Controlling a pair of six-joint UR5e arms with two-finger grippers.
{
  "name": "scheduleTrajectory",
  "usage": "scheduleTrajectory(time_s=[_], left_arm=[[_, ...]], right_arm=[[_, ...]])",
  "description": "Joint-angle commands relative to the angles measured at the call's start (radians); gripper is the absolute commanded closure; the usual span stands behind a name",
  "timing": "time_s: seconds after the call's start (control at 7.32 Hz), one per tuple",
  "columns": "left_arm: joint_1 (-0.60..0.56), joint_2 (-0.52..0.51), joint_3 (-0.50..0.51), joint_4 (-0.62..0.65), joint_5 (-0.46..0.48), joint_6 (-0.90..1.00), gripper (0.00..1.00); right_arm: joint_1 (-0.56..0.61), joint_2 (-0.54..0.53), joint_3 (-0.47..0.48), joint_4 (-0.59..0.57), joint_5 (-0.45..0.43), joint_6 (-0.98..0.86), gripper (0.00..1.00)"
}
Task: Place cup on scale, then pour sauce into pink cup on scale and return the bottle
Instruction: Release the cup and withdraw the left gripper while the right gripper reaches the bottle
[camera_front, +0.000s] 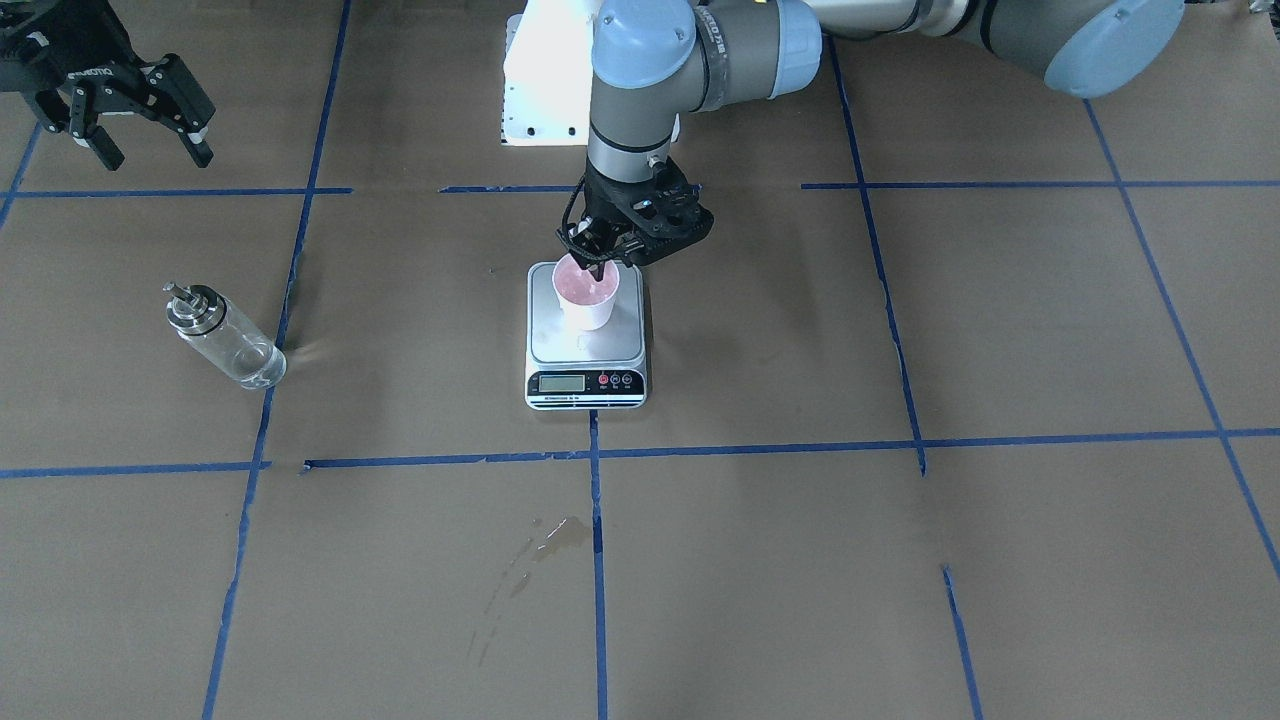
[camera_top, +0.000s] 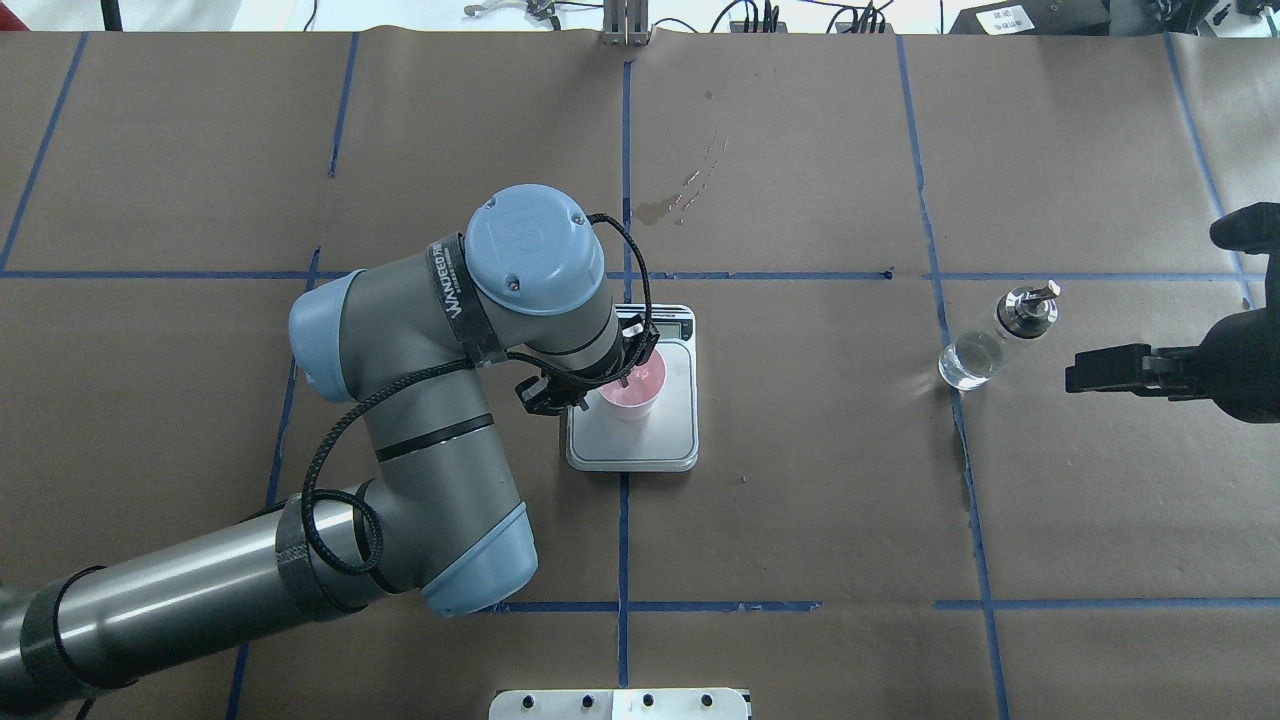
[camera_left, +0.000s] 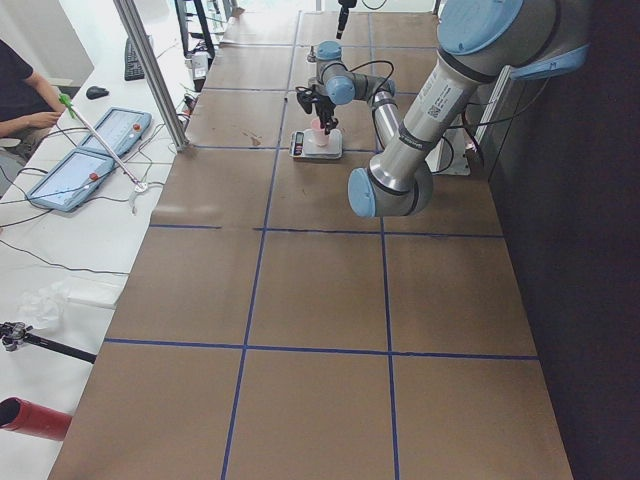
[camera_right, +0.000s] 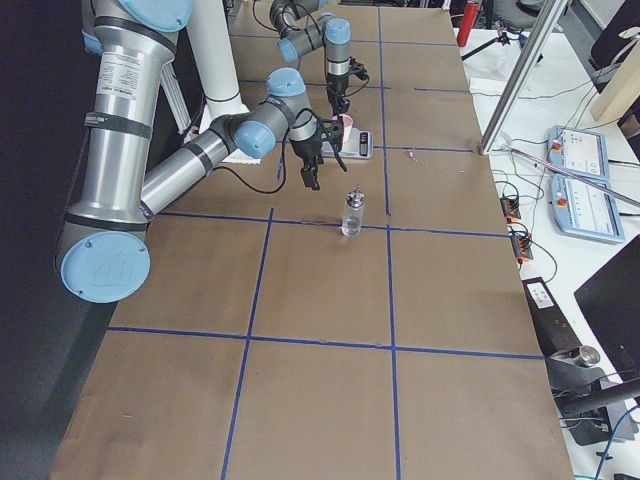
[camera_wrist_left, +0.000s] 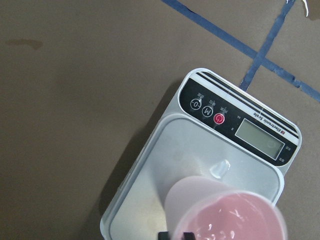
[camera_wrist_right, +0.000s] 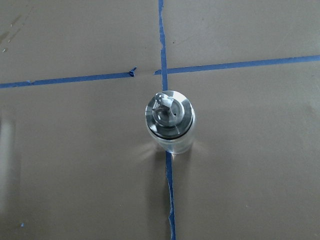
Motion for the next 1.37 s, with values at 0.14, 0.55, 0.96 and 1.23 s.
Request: scheduleTrajectory(time_s=[0.14,0.55,0.96,1.23], left_arm=[[-0.001,0.004,-0.048,0.018,-0.001,0.007,0.00],[-0.020,0.004,-0.156,0.136,-0.001,0.080,0.00],[-0.102,0.013,-0.190,0.147,-0.004,0.141,0.00],[-0.113,0.068,-0.205,0.143,-0.004,0.178,0.00]], right_arm=[[-0.046,-0.003,0.000,0.002,-0.084,0.002,0.00],[-0.135,-0.093,-0.002,0.125,-0.229,0.017,0.00],[-0.426,-0.101,-0.050,0.207,-0.607,0.201,0.00],[-0.548,-0.100,-0.186,0.380,-0.862,0.258,0.00]])
